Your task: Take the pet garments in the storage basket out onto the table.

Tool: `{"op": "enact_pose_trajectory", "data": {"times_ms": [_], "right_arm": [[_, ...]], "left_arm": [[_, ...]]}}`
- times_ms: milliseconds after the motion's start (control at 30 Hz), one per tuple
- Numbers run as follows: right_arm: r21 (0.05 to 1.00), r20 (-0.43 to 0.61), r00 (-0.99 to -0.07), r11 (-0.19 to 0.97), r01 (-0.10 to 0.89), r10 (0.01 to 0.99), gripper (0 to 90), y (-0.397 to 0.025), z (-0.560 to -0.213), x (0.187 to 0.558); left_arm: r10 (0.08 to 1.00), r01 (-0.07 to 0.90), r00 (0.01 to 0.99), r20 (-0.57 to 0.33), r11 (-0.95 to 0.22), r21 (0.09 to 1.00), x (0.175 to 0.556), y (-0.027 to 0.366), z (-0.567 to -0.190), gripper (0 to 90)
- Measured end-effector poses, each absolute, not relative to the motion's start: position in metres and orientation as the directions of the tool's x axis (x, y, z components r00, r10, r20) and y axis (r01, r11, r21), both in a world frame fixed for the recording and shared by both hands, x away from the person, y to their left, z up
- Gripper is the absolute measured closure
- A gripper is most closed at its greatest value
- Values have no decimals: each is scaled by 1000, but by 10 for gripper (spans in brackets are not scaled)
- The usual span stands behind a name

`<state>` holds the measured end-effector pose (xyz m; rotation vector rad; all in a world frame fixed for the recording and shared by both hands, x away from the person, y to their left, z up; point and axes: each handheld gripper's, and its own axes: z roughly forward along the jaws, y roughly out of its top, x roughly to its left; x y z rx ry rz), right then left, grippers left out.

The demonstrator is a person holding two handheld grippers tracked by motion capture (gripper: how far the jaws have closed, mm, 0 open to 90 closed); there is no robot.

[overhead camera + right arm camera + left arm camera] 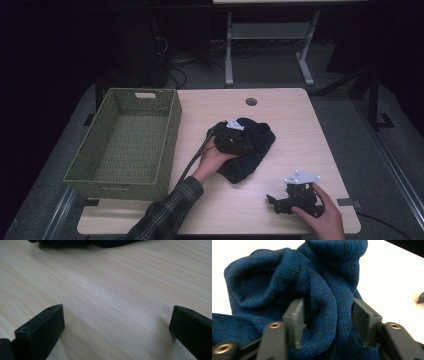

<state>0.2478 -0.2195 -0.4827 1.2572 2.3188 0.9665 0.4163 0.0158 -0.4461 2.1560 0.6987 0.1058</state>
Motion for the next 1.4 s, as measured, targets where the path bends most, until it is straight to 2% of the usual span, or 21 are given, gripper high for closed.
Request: {"op": "enact_pose_trajectory", "data": {"times_ms": [233,367,1033,1400], "right_arm": [[699,30,-555,380,606,831,0,-219,-483,248],[700,33,-555,377,607,831,0,-219,-483,248],[697,33,-554,378,609,832,0,-219,-483,248],[697,33,-555,379,608,831,0,-219,-483,248]], "left_arm": [[511,441,845,-160,-494,750,414,17,-440,228],[512,434,846,-146,-503,748,411,21,-432,159],[538,397,839,-87,-494,773,379,59,-404,136],[568,392,821,-55,-491,778,351,86,-406,135]]}}
